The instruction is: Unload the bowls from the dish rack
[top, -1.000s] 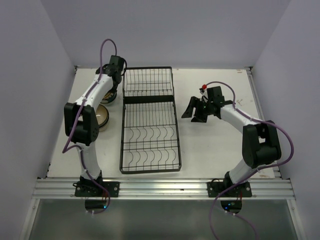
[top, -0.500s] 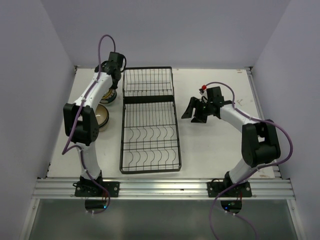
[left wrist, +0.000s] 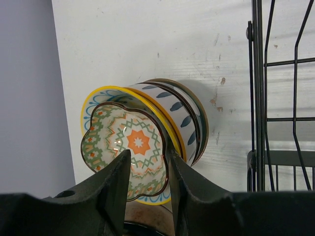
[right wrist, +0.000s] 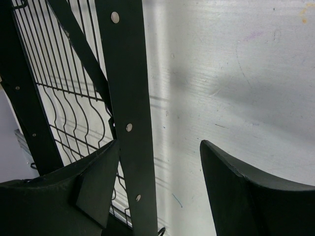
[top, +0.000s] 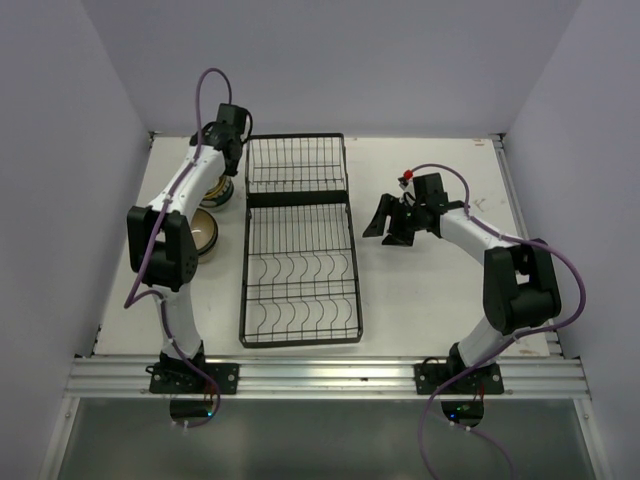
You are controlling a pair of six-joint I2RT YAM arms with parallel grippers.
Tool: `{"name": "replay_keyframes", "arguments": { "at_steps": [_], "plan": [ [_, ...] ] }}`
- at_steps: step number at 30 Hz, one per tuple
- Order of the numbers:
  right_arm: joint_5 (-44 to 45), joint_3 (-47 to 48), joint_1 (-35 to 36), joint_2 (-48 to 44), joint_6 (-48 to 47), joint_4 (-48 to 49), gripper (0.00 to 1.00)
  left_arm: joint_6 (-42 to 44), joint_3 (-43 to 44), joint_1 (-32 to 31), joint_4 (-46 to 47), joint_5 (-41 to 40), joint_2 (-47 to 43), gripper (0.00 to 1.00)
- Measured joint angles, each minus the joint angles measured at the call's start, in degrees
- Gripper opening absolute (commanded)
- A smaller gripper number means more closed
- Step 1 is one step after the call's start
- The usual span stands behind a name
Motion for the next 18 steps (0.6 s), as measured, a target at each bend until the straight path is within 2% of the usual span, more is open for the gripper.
{"name": "replay_keyframes", "arguments": {
  "at_steps": [18],
  "plan": [
    [0.02,0.0,0.0,1.01,-0.02,-0.04,0.7,0.07,-2.78,0.02,2.27,0.46,0.0,0.4]
  ]
}}
